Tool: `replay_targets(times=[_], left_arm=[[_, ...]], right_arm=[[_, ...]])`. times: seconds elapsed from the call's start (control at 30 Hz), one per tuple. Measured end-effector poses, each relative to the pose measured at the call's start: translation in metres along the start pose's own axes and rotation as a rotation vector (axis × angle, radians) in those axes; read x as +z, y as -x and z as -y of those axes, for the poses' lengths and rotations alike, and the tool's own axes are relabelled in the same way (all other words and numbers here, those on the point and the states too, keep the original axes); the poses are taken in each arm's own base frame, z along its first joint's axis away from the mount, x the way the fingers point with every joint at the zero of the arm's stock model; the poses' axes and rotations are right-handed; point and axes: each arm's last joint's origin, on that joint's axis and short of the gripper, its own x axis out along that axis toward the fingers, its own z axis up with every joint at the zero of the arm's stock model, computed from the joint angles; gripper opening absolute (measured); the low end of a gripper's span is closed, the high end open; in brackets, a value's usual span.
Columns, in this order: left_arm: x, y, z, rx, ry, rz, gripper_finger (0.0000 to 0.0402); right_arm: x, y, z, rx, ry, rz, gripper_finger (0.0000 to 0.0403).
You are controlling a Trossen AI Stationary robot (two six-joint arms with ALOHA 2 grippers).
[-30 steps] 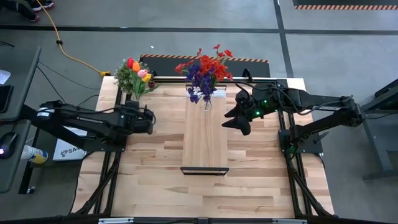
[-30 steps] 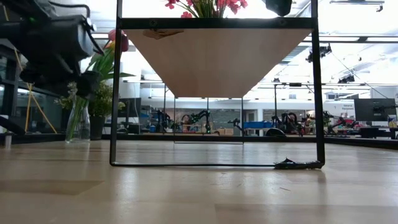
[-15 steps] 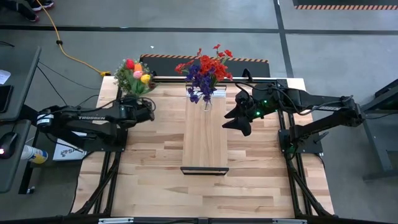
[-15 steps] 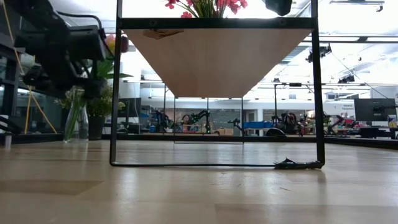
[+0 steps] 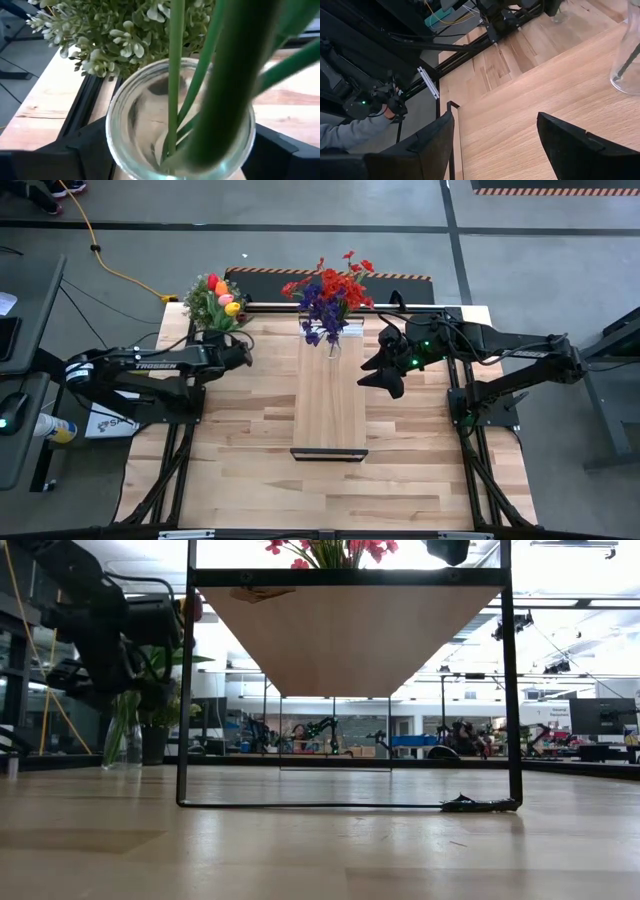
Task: Pick and place flowers into a vace then onto a shelf
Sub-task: Put the transparent vase on the shelf
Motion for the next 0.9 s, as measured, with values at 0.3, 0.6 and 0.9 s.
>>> replay_targets(times=[0.3,0.6,0.9], left_arm=[[0.0019,0.0000,0.0030,-0.018,0.034,0.015,0.0235],[0.0024,0.0003,0.0033,-0.022,0.037,0.013,0.0204],[0.0089,0.0076,-0.0012,-0.107,0.071,-0.046,0.0204]], right_arm=[[0.0005,0.0000,0.0006,-0.023,0.000,0.015,0.0273],[0.0007,0.0000,0.0011,-0.038,0.004,0.025,0.0273],[0.0007,0.0000,0.0011,-0.038,0.004,0.024,0.0272]])
